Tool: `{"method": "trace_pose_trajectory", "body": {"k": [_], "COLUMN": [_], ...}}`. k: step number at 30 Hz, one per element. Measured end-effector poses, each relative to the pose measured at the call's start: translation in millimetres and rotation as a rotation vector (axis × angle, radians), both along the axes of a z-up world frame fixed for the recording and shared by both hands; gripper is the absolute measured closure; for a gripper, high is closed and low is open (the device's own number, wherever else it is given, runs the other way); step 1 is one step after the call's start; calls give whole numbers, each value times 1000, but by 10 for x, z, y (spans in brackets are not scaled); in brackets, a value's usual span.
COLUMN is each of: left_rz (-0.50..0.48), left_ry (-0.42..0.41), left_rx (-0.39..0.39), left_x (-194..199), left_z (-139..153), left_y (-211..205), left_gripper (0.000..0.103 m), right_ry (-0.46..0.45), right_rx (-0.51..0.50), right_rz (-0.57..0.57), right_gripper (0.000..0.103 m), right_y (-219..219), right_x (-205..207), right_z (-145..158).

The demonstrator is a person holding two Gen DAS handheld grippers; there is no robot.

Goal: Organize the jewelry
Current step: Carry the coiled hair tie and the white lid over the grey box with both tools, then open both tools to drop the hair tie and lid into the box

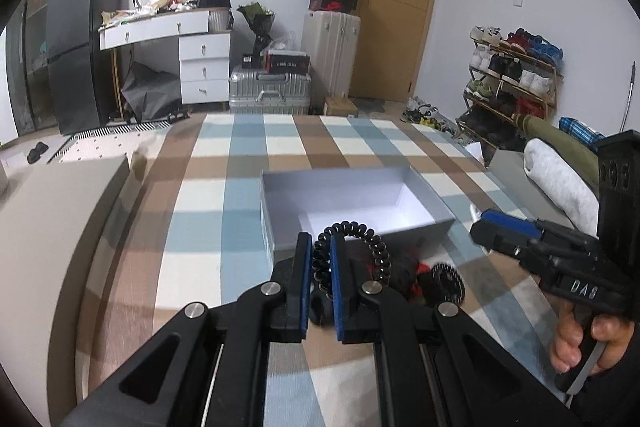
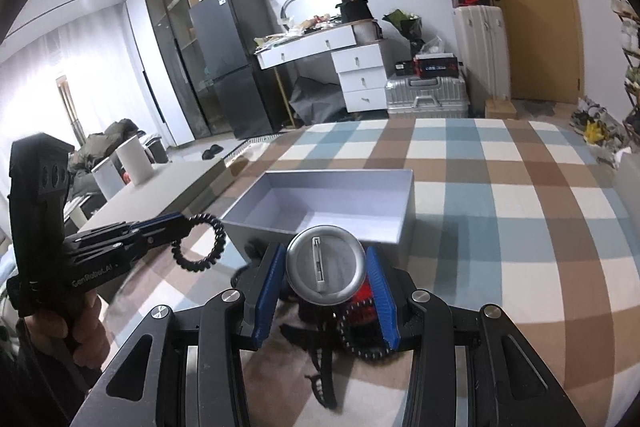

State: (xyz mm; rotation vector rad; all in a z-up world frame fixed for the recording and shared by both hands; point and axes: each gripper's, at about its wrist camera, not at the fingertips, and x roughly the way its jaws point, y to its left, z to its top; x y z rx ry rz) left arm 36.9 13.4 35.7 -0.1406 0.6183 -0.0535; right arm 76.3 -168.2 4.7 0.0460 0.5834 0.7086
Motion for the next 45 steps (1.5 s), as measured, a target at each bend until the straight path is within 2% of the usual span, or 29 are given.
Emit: {"method": "trace_pose_trajectory", "body": {"k": [6, 15, 26, 35, 40, 42, 43, 44, 45], "left_rz": [12, 27, 52, 61, 51, 33, 30, 30, 31], "left_ry": [-9, 2, 32, 52, 67, 63, 61, 58, 56], "left_rx": [-4, -17, -2, 31, 18, 8, 13, 25, 33], "left_x": [165, 365, 479, 551, 549, 518, 506, 481, 459], "left_z": [-28, -70, -142, -191, -189, -155, -145, -123, -110], "left_y": [-16, -21, -47, -84, -92, -96, -101, -114, -122], "left_gripper": [99, 99, 99, 99, 98, 96, 90, 79, 72], "right_ry": [21, 17, 64, 68, 81, 72, 61, 54, 52], "right_rx": [-5, 5, 10, -10, -13, -6, -8, -10, -12], "right_rz": [-8, -16, -29, -37, -39, -46, -57, -66, -73], "right_gripper": [62, 62, 62, 62, 60, 60, 60, 55, 52], "right_y": [98, 193, 259, 307, 316, 290, 263, 238, 225], "right_x": [188, 323, 506, 539, 558, 544, 522, 506, 492], "right_z": [-81, -36, -113, -160, -179, -156, -125, -103, -89]}}
